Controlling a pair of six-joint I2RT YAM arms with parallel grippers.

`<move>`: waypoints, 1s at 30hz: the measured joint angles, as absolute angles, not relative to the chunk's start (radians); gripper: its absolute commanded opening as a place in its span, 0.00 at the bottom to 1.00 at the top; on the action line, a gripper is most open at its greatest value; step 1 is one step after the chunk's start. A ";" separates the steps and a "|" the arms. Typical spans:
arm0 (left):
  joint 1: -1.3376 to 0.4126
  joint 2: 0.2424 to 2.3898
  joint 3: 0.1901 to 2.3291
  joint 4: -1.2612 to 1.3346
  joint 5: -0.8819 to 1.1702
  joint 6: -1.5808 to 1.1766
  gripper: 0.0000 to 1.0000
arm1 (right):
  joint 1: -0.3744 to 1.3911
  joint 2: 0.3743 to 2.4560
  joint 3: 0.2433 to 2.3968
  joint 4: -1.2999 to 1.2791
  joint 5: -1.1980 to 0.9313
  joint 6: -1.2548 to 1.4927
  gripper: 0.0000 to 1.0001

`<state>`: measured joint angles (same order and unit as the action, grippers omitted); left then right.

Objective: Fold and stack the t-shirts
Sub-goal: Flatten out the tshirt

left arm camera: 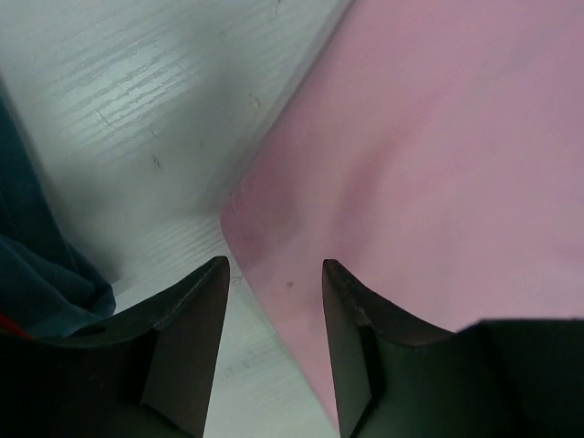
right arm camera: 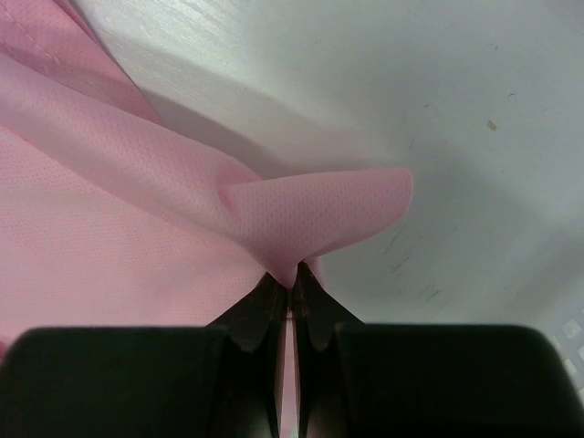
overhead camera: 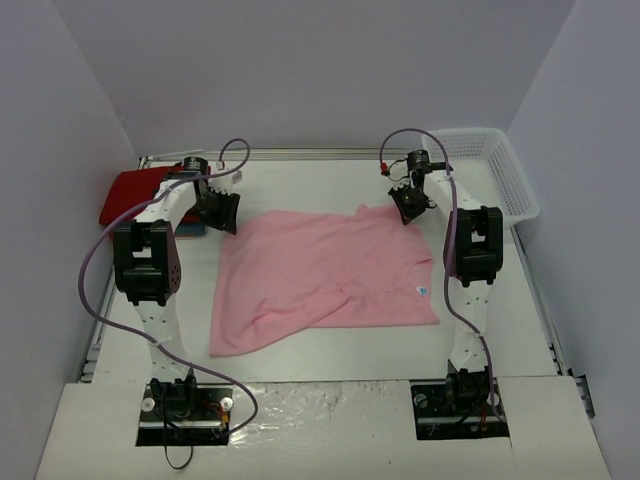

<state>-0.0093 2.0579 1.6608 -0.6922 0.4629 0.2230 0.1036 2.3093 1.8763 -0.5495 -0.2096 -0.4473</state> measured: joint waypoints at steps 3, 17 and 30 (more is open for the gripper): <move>-0.010 2.078 1.666 -0.691 0.460 0.223 0.43 | 0.104 2.309 1.876 -0.549 -0.210 -0.448 0.00; -0.011 2.152 1.690 -0.679 0.408 0.218 0.02 | 0.104 2.310 1.876 -0.549 -0.209 -0.450 0.00; 0.006 2.137 1.786 -0.728 0.387 0.167 0.02 | 0.104 2.299 1.932 -0.576 -0.159 -0.446 0.00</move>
<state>0.0059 2.1372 1.7863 -0.7280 0.3870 0.1665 0.1043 2.2990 1.9320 -0.5758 -0.1593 -0.4458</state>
